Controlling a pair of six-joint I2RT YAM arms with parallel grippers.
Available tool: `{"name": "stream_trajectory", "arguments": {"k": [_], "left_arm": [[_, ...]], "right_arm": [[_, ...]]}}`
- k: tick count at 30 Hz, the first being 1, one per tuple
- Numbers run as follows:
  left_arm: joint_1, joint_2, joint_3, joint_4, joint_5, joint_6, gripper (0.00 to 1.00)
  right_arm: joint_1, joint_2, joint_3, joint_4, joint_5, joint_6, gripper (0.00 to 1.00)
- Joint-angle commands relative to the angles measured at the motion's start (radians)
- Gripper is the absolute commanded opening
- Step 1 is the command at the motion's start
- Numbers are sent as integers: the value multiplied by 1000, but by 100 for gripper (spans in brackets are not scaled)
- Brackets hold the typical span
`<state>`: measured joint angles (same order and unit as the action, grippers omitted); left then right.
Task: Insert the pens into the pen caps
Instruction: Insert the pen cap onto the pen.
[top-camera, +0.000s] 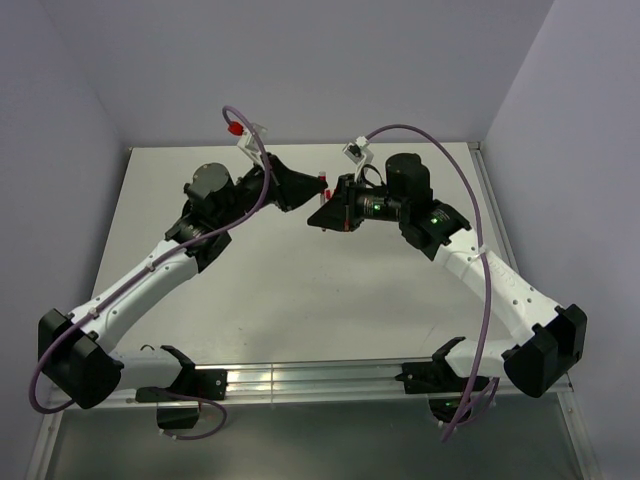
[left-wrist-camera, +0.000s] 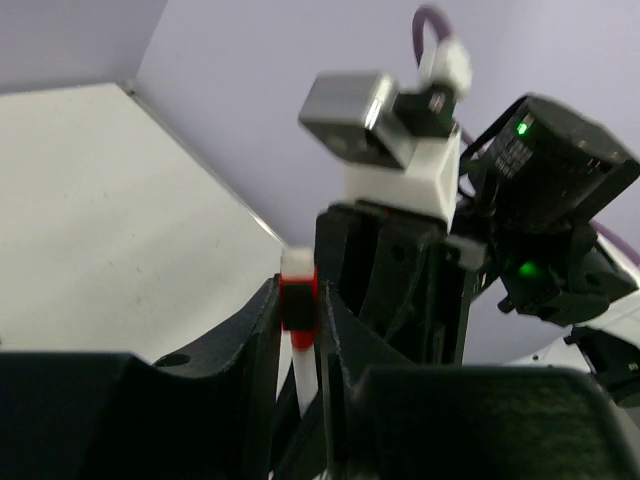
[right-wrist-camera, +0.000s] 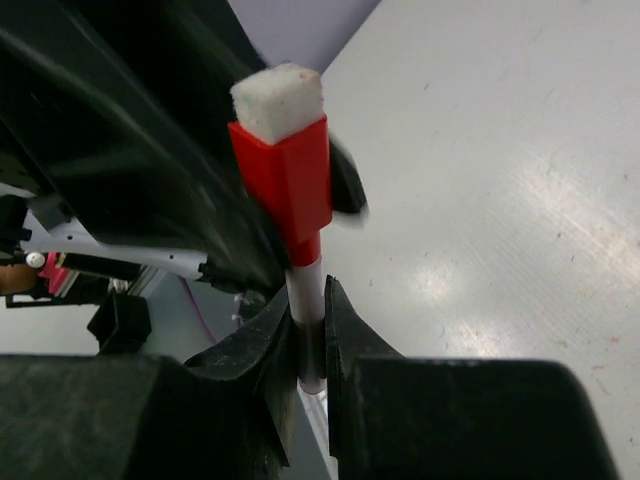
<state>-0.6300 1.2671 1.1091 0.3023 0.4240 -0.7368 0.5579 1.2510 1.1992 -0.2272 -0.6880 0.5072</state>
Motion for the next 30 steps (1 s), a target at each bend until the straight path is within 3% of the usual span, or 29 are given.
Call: {"name": "stream_trajectory", "arguments": {"k": [1, 12, 23, 30], "left_arm": [[-53, -14, 17, -124, 187, 8, 26], [-8, -47, 29, -138, 160, 23, 38], [64, -150, 21, -157, 183, 76, 43], [121, -164, 38, -140, 153, 66, 58]], "right_arm": [[0, -27, 88, 203, 77, -10, 0], [10, -32, 86, 195, 81, -18, 0], [10, -27, 91, 186, 87, -18, 0], [39, -6, 103, 163, 77, -29, 0]]}}
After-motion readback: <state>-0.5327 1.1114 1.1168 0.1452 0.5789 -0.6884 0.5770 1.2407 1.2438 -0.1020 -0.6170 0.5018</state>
